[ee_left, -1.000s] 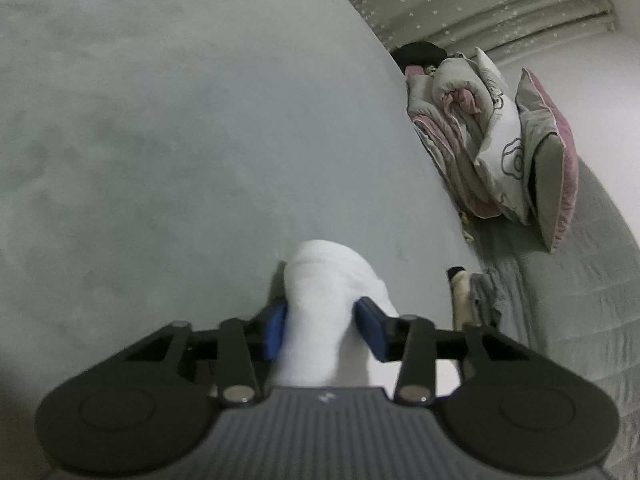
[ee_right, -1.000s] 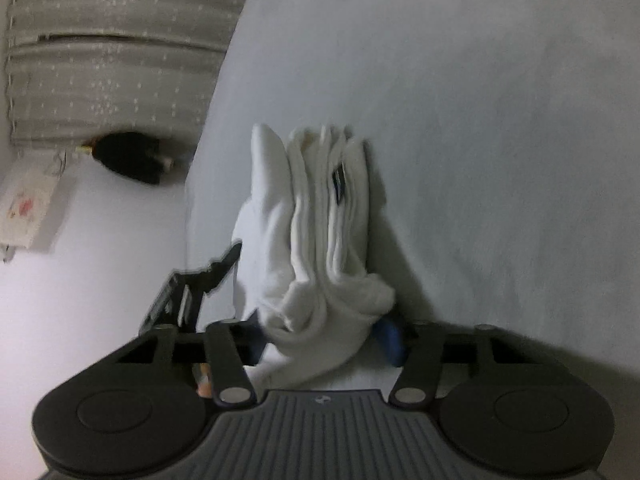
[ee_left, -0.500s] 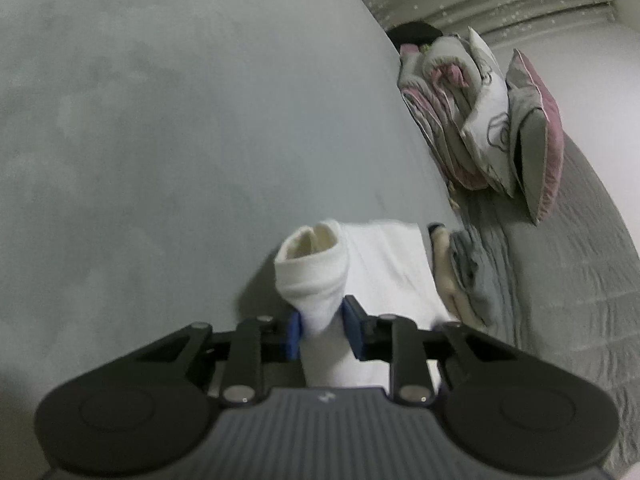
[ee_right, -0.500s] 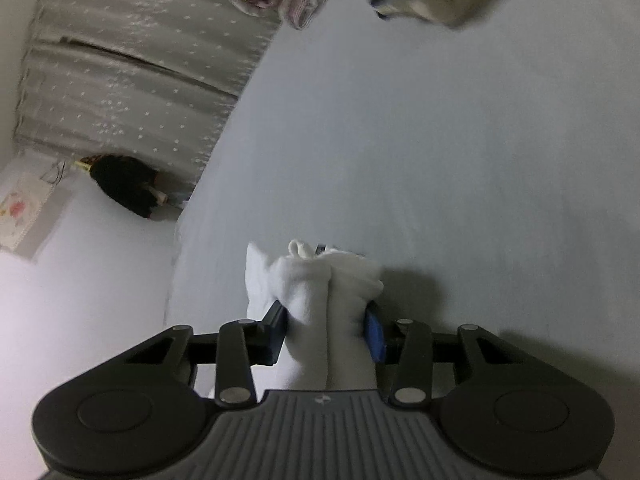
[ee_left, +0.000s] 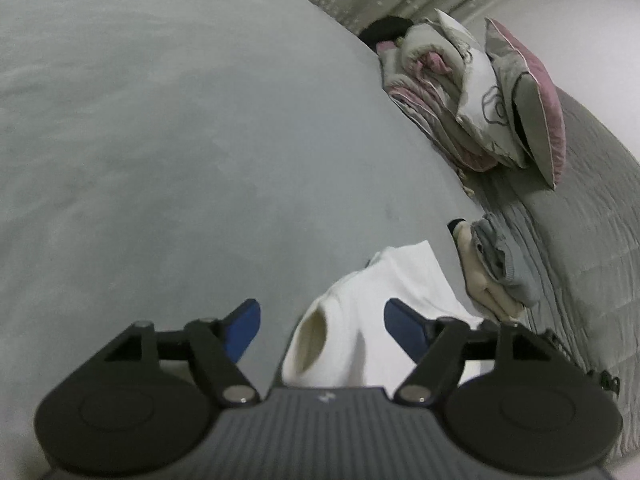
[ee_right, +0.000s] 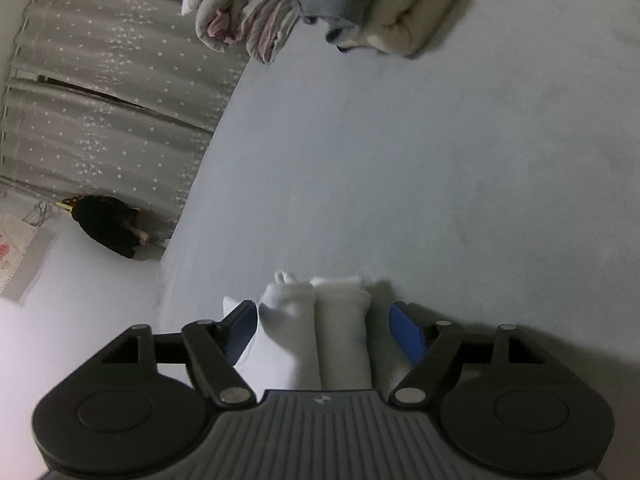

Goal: Fold clothes

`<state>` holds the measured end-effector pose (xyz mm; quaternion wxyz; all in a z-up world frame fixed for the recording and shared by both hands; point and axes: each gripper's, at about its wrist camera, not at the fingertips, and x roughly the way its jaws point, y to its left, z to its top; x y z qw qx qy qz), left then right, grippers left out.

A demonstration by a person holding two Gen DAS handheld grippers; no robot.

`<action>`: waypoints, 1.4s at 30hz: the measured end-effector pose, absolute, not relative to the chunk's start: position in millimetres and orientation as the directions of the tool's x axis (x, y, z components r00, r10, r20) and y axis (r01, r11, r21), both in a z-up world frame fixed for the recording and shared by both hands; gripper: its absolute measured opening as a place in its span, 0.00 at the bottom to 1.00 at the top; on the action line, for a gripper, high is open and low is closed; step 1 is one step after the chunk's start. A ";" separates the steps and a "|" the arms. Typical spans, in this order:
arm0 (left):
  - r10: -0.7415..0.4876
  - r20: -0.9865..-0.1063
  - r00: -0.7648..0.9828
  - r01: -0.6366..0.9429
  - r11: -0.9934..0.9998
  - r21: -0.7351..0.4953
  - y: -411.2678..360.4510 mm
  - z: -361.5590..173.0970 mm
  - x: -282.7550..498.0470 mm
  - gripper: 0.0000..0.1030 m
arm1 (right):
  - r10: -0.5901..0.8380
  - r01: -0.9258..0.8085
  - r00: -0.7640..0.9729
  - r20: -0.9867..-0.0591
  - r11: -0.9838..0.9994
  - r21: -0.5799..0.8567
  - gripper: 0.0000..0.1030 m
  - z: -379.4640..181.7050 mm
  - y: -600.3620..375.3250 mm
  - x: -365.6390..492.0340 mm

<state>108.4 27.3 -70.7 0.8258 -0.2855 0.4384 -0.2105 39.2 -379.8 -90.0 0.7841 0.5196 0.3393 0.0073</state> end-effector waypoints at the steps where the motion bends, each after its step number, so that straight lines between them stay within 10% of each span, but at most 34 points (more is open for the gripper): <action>1: -0.609 -0.603 0.515 0.106 0.743 -0.660 24.3 -73.2 113.6 0.70 | 0.375 0.343 0.765 -0.524 0.451 0.824 0.72 -92.1 -379.4 36.1; 8: -0.655 -0.581 0.484 0.145 0.715 -0.684 -2.5 -90.6 126.9 0.66 | 0.407 0.287 0.743 -0.532 0.525 0.801 0.72 -93.9 -359.2 27.3; 12: -0.653 -0.585 0.481 0.200 0.731 -0.652 -22.0 -93.6 119.7 0.47 | 0.405 0.281 0.736 -0.542 0.546 0.789 0.38 -98.7 -354.0 28.8; 19: -0.639 -0.608 0.472 0.145 0.736 -0.661 -26.7 -70.6 104.8 0.24 | 0.434 0.256 0.736 -0.519 0.531 0.808 0.31 -80.0 -360.0 26.0; 23: -0.647 -0.636 0.421 0.164 0.744 -0.648 -25.4 -66.4 90.6 0.25 | 0.421 0.293 0.732 -0.535 0.514 0.806 0.32 -79.0 -378.2 31.8; 31: -0.662 -0.630 0.407 0.129 0.724 -0.678 -10.0 -80.6 100.5 0.66 | 0.427 0.365 0.712 -0.557 0.452 0.814 0.55 -96.5 -391.3 33.2; 42: -0.747 -0.514 0.421 0.113 0.606 -0.788 -29.4 -113.7 118.6 0.62 | 0.444 0.315 0.708 -0.550 0.499 0.808 0.52 -106.0 -382.4 36.8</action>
